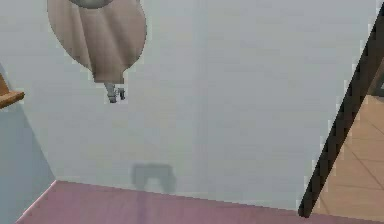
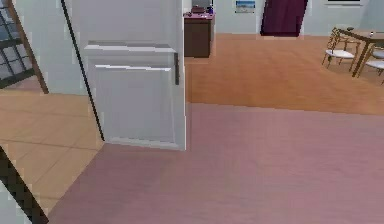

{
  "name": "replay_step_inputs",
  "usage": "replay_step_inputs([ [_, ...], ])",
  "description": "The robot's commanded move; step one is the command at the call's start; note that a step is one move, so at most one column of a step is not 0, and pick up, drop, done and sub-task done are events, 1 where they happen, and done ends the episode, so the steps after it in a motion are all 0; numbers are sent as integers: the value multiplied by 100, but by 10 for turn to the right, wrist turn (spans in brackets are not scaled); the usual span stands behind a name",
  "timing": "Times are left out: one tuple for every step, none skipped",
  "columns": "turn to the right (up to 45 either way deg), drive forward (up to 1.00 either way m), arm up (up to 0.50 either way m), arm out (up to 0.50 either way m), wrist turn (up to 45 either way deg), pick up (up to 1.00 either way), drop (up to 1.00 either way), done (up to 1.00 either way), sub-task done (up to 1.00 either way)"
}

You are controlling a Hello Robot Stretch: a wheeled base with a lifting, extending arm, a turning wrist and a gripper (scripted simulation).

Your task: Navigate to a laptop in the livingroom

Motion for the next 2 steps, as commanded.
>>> replay_step_inputs([
  [240, 0, 0, 0, 0, 0, 0, 0, 0],
  [0, 10, 0, 0, 0, 0, 0, 0, 0],
])
